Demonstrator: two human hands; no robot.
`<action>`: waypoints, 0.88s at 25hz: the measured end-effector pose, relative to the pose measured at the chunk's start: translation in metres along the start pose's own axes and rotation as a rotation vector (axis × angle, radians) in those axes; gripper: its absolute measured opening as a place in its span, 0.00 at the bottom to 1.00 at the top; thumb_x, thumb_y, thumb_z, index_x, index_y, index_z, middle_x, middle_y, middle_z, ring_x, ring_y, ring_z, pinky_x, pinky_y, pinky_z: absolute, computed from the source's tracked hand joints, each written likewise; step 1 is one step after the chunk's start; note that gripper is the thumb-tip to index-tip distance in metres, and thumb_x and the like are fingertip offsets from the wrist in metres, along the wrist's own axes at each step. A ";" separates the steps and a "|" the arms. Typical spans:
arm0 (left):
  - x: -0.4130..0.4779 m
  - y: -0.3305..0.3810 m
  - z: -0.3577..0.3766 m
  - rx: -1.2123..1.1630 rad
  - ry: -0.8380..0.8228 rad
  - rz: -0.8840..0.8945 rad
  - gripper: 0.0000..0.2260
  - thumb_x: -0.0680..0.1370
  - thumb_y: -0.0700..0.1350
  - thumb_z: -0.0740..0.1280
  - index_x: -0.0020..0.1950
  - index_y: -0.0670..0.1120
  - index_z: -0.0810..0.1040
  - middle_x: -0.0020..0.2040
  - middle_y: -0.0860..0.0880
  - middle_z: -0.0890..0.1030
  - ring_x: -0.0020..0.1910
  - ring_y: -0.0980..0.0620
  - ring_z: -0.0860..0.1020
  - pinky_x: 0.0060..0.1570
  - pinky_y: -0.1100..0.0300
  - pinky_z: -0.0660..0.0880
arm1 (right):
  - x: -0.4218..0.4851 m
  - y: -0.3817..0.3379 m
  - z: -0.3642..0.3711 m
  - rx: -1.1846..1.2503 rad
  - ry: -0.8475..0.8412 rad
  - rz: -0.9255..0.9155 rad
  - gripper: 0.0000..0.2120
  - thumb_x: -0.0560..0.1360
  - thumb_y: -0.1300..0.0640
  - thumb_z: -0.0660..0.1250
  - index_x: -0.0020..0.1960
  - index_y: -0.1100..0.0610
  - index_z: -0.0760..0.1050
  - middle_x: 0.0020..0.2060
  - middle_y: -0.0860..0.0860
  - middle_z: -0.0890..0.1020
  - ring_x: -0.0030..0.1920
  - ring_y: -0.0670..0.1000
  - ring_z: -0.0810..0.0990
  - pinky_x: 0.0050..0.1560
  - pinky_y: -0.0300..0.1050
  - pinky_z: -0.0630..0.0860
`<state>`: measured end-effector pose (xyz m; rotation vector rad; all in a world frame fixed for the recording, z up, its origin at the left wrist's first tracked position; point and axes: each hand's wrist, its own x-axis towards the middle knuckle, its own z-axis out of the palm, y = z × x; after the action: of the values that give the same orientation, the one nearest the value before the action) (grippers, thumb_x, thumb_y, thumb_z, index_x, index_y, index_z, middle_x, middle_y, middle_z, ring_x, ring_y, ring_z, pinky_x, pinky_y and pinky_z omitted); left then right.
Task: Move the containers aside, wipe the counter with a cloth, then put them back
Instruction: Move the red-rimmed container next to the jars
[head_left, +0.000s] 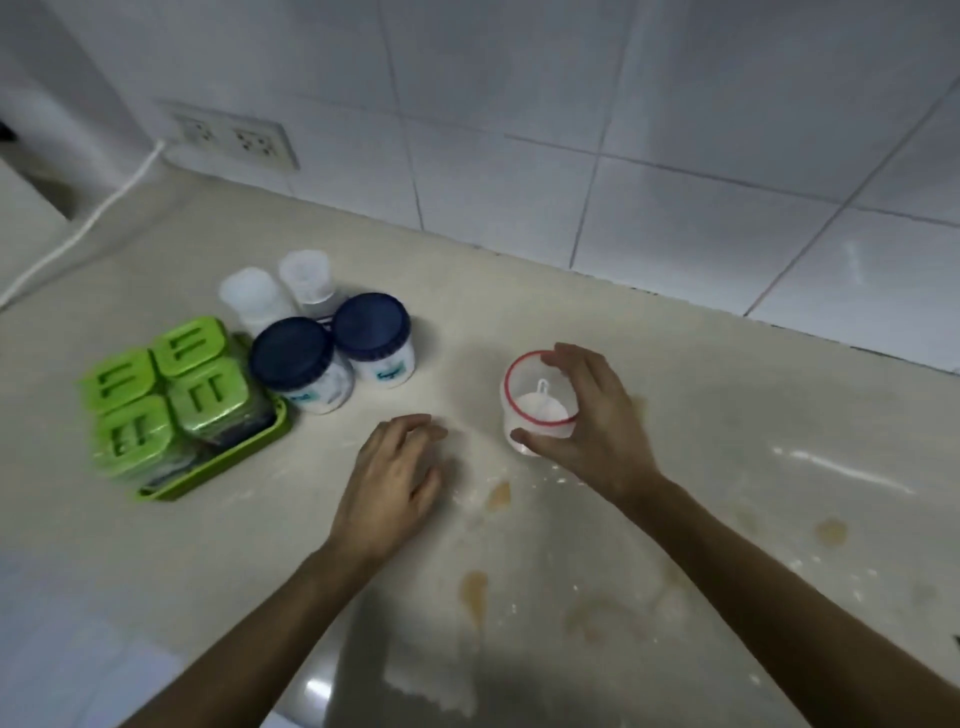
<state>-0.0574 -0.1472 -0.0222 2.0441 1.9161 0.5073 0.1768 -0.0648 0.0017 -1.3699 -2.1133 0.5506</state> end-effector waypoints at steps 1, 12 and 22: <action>-0.017 -0.020 -0.006 -0.006 -0.004 -0.003 0.17 0.75 0.51 0.58 0.62 0.49 0.75 0.63 0.49 0.74 0.62 0.50 0.72 0.64 0.57 0.67 | 0.006 -0.021 0.019 0.006 -0.015 -0.016 0.38 0.60 0.44 0.78 0.65 0.55 0.70 0.65 0.54 0.72 0.65 0.54 0.71 0.64 0.52 0.70; -0.077 -0.109 -0.029 -0.104 0.140 -0.036 0.13 0.78 0.47 0.62 0.62 0.49 0.75 0.61 0.50 0.76 0.62 0.50 0.73 0.67 0.51 0.66 | 0.034 -0.138 0.142 0.013 -0.049 -0.073 0.38 0.58 0.45 0.79 0.64 0.55 0.70 0.66 0.53 0.71 0.65 0.53 0.70 0.64 0.49 0.71; -0.090 -0.061 -0.007 -0.192 0.049 0.147 0.15 0.78 0.47 0.61 0.64 0.50 0.74 0.64 0.51 0.73 0.67 0.52 0.69 0.70 0.52 0.63 | -0.070 -0.091 0.079 -0.155 -0.026 0.125 0.33 0.72 0.37 0.65 0.70 0.54 0.66 0.72 0.53 0.65 0.70 0.53 0.65 0.68 0.51 0.67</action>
<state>-0.1199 -0.2324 -0.0479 2.0726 1.6778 0.7515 0.0855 -0.1684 -0.0187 -1.5969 -2.1392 0.4633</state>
